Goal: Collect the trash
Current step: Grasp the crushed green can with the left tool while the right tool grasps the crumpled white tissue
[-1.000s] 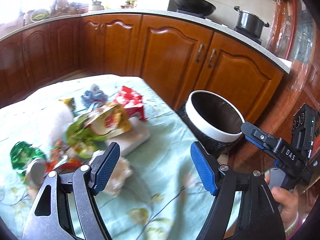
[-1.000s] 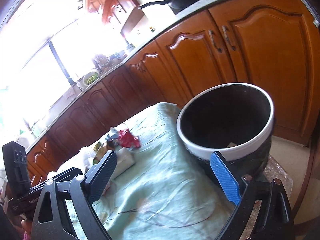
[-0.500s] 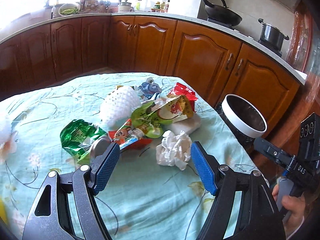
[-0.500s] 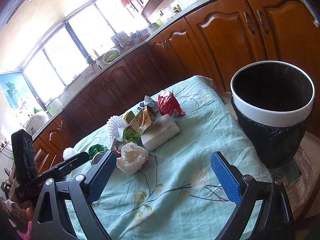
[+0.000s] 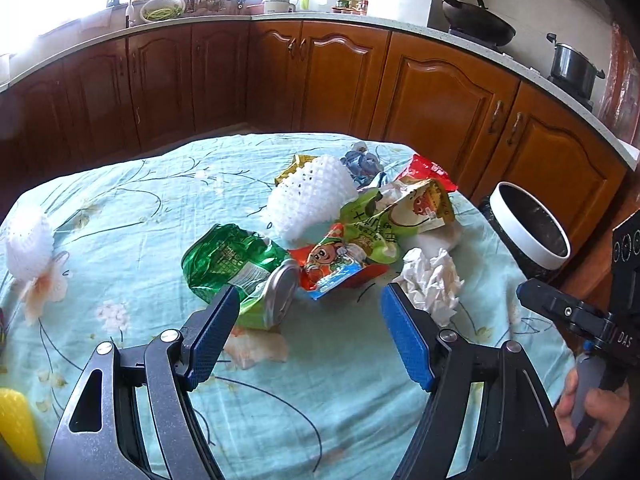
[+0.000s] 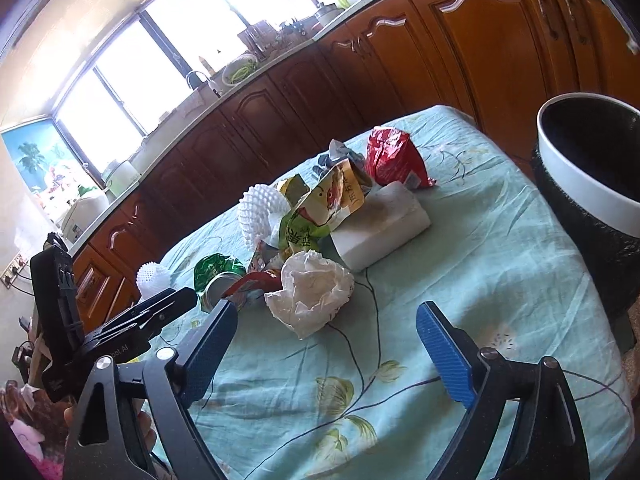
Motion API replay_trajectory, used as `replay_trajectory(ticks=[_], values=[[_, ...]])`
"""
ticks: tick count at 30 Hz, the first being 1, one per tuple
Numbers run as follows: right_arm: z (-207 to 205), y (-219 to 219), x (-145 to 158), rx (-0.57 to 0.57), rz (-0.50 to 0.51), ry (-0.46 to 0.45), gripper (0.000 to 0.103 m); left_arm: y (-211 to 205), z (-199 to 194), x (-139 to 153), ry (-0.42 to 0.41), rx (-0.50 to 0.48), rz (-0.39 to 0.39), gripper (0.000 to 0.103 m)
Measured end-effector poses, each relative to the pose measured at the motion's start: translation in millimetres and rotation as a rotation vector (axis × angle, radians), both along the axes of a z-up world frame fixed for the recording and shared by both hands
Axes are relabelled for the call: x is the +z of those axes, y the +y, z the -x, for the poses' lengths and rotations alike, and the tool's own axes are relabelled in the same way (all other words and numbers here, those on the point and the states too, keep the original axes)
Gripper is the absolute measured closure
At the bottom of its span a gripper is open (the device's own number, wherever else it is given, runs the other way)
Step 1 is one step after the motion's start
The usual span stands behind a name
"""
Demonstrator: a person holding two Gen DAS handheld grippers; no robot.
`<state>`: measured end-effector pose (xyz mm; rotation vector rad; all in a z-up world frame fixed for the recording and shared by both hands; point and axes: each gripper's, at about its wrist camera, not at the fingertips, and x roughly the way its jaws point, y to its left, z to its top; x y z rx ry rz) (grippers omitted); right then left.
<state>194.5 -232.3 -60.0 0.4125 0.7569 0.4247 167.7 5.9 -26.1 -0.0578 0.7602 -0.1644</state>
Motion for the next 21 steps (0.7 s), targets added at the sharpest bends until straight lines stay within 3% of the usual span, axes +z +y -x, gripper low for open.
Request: replay_trajectory(ticks=[8, 14, 16, 17, 18, 19, 21], values=[[-26.6, 22.3, -17.3, 0.024, 0.018, 0.076, 0.030, 2.2, -24.2, -14.2, 0.020, -0.031, -0.098, 0.032], [-35.5, 30.1, -26.8, 0.036, 0.013, 0.099, 0.041, 0.0, -38.5, -31.5, 0.071, -0.057, -0.136, 0.062], [-35.7, 29.8, -27.4, 0.045, 0.001, 0.094, 0.060, -0.8, -38.3, -31.7, 0.063, -0.060, -0.150, 0.075], [-35.2, 27.9, -26.3, 0.047, -0.003, 0.089, 0.063, -1.2, -38.0, -31.3, 0.064, -0.065, -0.148, 0.082], [-33.3, 27.0, -24.4, 0.043, 0.004, 0.080, 0.080, -1.1, -37.4, -30.9, 0.063, -0.066, -0.148, 0.087], [-32.1, 27.8, -23.8, 0.042, 0.009, 0.076, 0.090, -1.3, -36.1, -29.9, 0.059, -0.065, -0.148, 0.090], [-30.0, 24.3, -21.6, 0.048, -0.017, 0.070, 0.091, -0.7, -32.2, -27.2, 0.048, -0.068, -0.153, 0.093]])
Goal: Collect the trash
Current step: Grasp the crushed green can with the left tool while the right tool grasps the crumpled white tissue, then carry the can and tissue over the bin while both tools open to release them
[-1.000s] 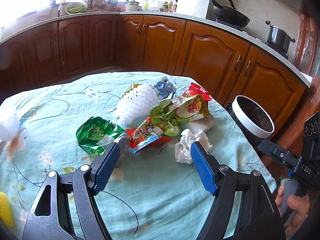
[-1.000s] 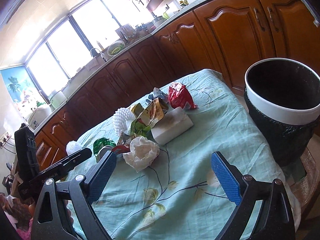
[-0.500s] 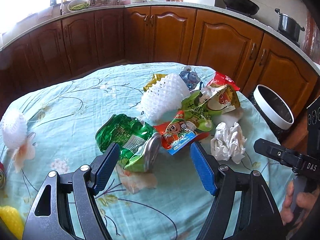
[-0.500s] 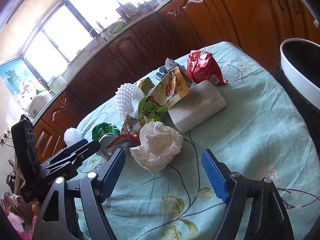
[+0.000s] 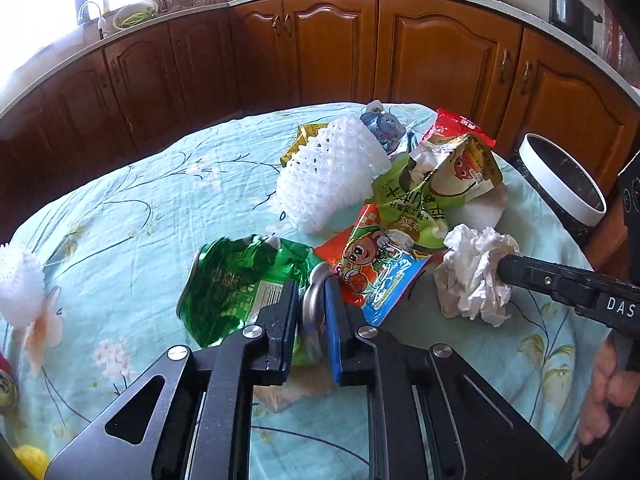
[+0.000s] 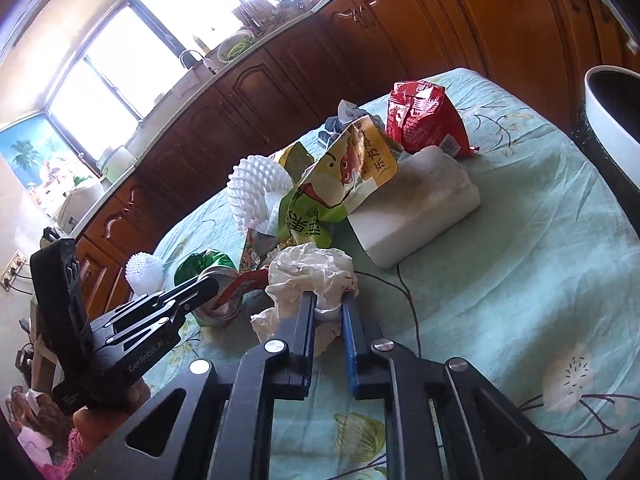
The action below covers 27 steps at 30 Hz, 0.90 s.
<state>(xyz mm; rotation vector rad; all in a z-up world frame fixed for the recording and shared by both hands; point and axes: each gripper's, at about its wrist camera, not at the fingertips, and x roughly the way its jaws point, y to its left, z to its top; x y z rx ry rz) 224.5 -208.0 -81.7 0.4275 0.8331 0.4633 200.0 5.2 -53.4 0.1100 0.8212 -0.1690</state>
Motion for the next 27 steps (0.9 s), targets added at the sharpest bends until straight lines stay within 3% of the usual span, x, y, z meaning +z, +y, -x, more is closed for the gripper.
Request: replay_trajectory(ticks=[11, 18, 27], values=[[27.6, -32.5, 29.7, -0.034, -0.025, -0.090, 0.091, 2.1, 36.0, 48.1, -0.086, 0.000, 0.091, 0.096], [43.1, -69.7, 43.0, -0.107, -0.014, -0.132, 0.091, -39.1, 50.2, 74.2, -0.132, -0.108, 0.120, 0.096], [61.5, -132.2, 50.1, -0.247, 0.001, -0.151, 0.091, -105.8, 51.6, 78.7, -0.117, -0.248, 0.155, 0.096]])
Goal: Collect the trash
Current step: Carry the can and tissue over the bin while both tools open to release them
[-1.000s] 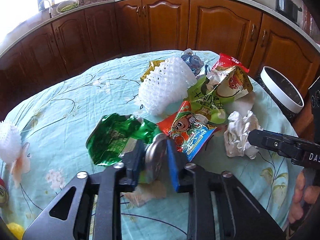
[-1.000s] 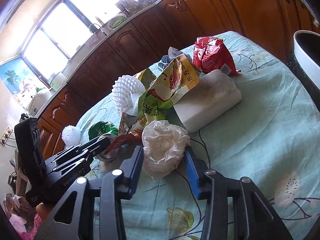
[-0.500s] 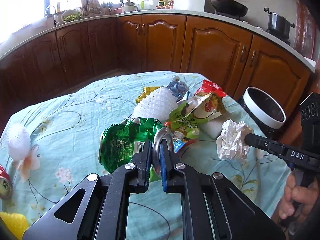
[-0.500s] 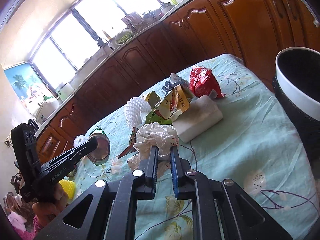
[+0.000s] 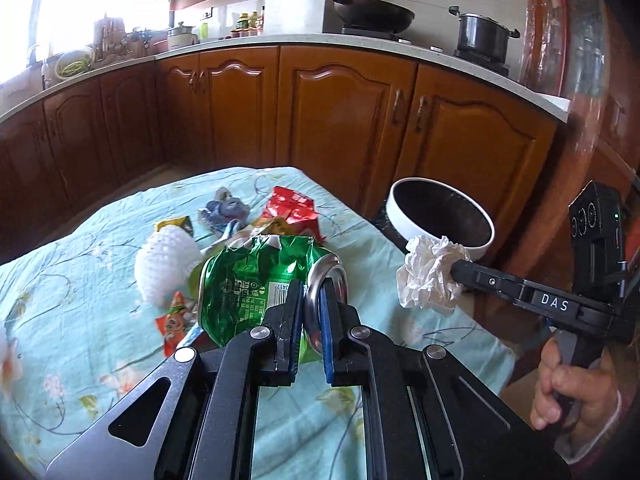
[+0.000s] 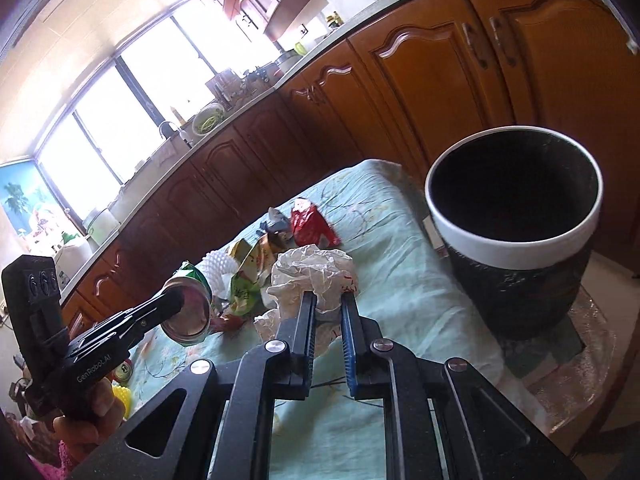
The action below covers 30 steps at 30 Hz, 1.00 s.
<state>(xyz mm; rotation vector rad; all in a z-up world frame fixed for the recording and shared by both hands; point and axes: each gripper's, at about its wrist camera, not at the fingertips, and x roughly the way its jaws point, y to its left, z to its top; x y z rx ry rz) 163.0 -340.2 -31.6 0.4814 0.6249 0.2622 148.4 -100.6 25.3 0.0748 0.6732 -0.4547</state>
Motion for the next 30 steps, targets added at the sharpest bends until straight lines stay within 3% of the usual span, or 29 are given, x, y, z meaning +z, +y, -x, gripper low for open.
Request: replay_trajectory(ticks=[17, 30], values=[[11.0, -84.5, 1.8, -0.182, 0.033, -0.014, 0.091, -105.3, -21.8, 1.3, -0.011, -0.168, -0.023, 0.096], [-25.0, -137.6, 10.8, -0.275, 0.107, -0.004, 0.091, -185.0, -62.3, 3.5, -0.007, -0.276, -0.064, 0.096]])
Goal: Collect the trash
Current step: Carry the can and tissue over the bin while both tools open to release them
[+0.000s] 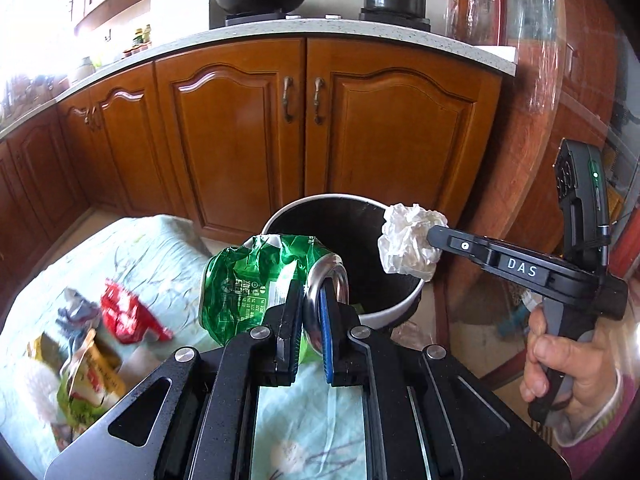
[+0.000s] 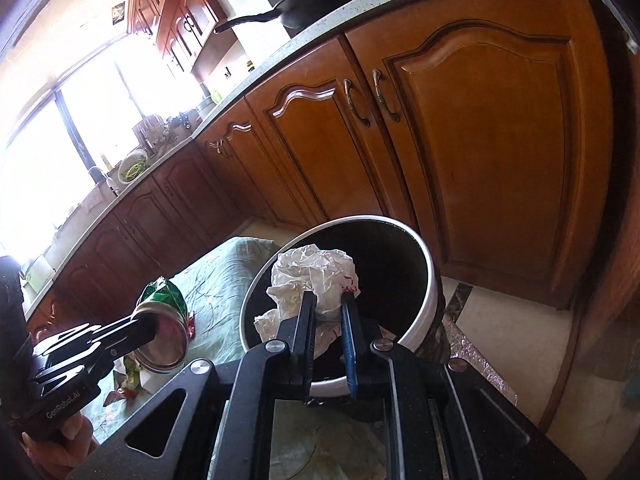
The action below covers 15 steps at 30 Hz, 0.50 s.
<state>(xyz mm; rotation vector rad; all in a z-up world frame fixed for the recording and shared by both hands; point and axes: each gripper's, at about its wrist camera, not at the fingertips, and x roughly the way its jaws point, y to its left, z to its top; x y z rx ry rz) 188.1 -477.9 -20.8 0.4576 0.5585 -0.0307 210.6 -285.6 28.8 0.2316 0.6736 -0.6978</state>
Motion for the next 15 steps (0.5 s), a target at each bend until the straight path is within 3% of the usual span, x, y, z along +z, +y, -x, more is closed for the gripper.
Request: replay_trajectory(ticks=[15], values=[[-37.2, -10.0, -12.8, 0.006, 0.071, 0.111, 0.091, -62.6, -53.2, -27.1, 0.118, -0.045, -0.027, 0.096]])
